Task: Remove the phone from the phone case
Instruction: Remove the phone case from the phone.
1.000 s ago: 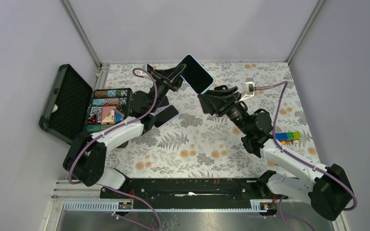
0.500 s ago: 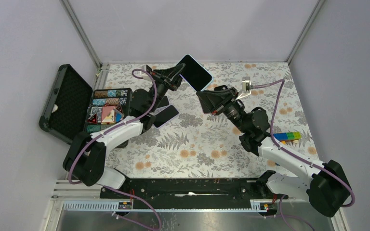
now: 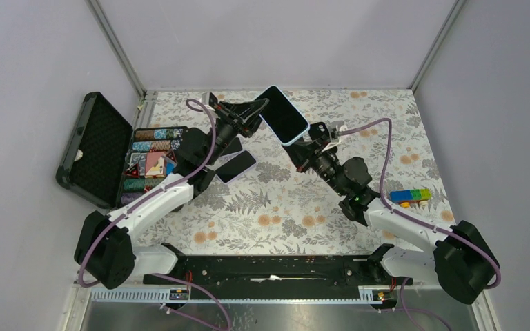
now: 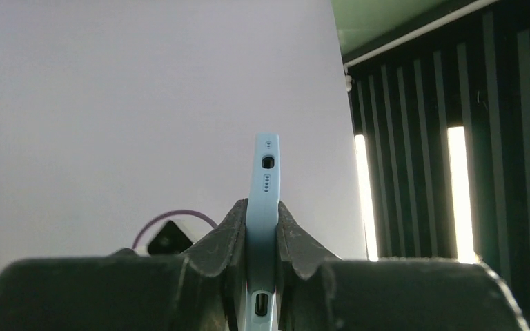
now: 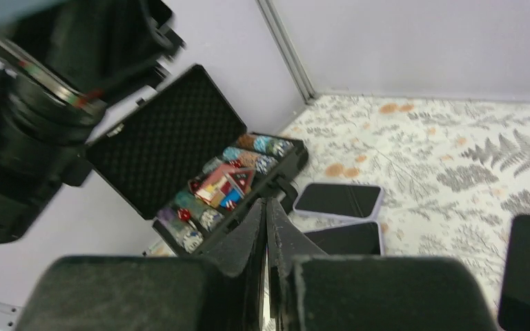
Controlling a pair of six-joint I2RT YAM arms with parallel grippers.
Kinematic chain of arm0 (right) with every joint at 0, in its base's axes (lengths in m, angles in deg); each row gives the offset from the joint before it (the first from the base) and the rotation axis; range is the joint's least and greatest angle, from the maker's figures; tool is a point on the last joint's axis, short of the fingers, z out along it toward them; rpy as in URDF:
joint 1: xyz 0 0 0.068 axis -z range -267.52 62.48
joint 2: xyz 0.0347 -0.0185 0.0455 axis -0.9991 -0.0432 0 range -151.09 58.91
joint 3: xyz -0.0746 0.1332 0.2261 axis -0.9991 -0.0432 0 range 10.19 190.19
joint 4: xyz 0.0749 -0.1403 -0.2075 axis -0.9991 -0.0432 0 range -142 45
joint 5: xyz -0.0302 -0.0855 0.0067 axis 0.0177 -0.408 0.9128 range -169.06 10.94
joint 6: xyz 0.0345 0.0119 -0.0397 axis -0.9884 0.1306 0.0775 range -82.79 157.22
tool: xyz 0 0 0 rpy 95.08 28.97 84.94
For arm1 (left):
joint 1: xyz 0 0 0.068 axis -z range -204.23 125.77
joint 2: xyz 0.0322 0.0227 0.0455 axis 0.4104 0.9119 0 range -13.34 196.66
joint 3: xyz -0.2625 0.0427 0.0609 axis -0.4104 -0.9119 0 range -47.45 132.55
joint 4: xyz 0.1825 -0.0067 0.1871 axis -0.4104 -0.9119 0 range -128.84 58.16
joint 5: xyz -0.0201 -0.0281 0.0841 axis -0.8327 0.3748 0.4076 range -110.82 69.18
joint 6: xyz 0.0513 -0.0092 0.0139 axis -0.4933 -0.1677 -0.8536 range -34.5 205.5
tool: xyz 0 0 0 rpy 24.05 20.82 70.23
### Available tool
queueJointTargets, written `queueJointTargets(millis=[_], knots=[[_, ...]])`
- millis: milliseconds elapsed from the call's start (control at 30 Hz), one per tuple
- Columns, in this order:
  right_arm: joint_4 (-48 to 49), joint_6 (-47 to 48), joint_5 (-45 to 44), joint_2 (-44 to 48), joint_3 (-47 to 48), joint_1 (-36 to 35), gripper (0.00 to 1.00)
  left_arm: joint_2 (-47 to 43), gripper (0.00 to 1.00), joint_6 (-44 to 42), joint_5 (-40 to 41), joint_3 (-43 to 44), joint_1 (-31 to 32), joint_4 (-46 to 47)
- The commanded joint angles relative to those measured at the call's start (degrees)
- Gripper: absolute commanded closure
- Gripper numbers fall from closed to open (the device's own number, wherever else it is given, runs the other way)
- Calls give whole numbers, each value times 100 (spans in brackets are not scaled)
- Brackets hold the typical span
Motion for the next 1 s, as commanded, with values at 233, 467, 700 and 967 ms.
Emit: queueJointTargets(millis=[233, 467, 700, 967], knots=[[219, 22, 328, 395, -4, 15, 60, -380, 100, -176, 147, 221, 7, 720], [766, -330, 1759, 476, 245, 5, 44, 226, 100, -123, 201, 263, -2, 1842], [1527, -678, 1390, 659, 220, -10, 33, 550, 100, -30, 40, 363, 5, 2228], [691, -774, 490, 971, 300, -10, 31, 532, 100, -192, 9, 356, 3, 2365]])
